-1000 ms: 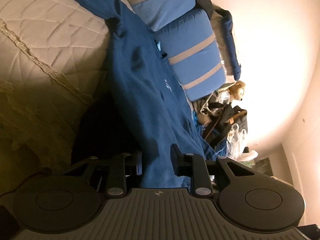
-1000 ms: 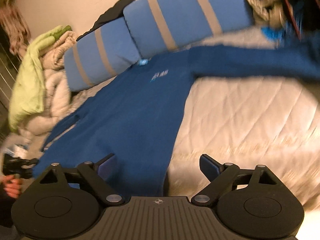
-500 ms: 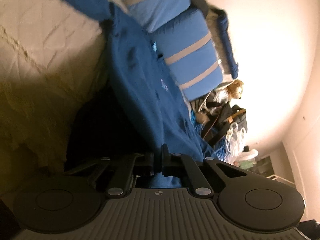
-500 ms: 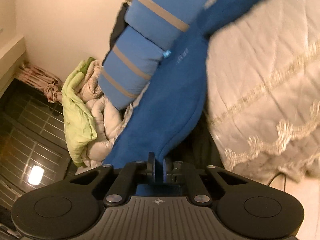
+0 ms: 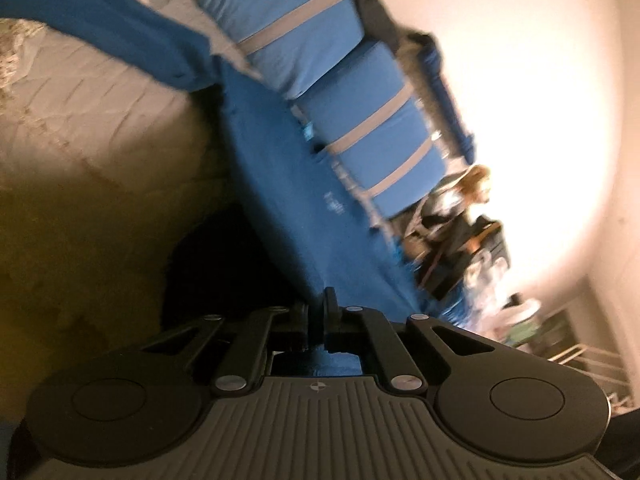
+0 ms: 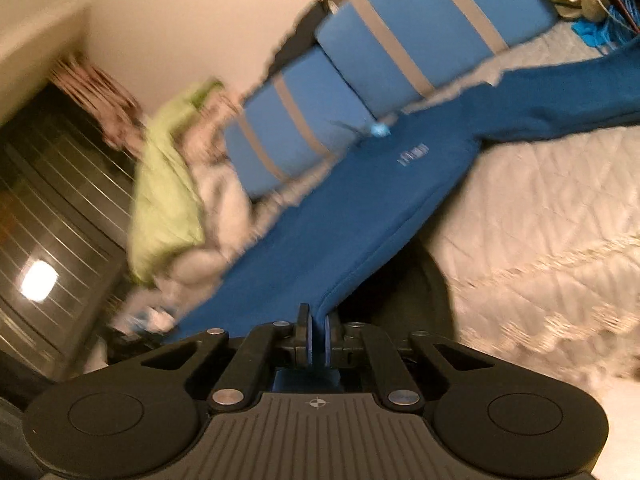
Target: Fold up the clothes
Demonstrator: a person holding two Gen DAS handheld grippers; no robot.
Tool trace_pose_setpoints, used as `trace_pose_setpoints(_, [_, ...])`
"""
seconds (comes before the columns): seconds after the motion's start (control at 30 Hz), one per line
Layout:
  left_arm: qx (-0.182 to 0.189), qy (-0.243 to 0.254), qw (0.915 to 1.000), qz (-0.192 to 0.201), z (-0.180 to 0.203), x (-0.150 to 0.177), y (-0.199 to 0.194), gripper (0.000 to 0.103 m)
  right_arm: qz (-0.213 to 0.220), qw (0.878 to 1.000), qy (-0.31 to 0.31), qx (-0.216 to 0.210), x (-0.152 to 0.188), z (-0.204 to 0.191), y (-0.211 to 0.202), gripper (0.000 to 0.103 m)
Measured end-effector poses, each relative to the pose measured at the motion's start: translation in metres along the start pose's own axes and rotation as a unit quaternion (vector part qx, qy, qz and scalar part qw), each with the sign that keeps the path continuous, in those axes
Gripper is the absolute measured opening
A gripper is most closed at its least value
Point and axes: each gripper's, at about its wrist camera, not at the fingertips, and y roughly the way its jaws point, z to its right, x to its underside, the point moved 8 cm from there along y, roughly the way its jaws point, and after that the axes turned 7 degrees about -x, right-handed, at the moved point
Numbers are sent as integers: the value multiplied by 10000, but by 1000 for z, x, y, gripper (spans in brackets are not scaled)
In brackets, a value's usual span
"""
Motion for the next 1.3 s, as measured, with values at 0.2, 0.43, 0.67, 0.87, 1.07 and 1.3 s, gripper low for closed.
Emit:
trace_pose_setpoints(0.2, [-412, -7, 9991, -70, -12, -9, 3, 56, 250, 9904, -395, 1298, -18, 17, -3, 98])
trace_pose_setpoints(0.43, [-1266, 422, 9909, 174, -15, -36, 4, 64, 408, 9700, -1145, 2105, -63, 4, 18, 103])
trace_pose_setpoints(0.67, [-2090, 505, 9748, 593, -26, -65, 12, 64, 399, 9555, -1696, 2381, -112, -17, 53, 103])
trace_pose_setpoints(0.87, [-2549, 628, 9566, 1267, -32, -100, 14, 65, 413, 9454, -2135, 2427, -145, -37, 95, 103])
trace_pose_setpoints(1.07, [-2888, 867, 9327, 1979, -42, -129, 11, 74, 437, 9459, -2355, 2188, -145, -40, 142, 103])
trace_pose_setpoints(1.3, [-3176, 626, 9111, 2552, -64, -149, -8, 75, 360, 9610, -2076, 1790, -132, -38, 193, 103])
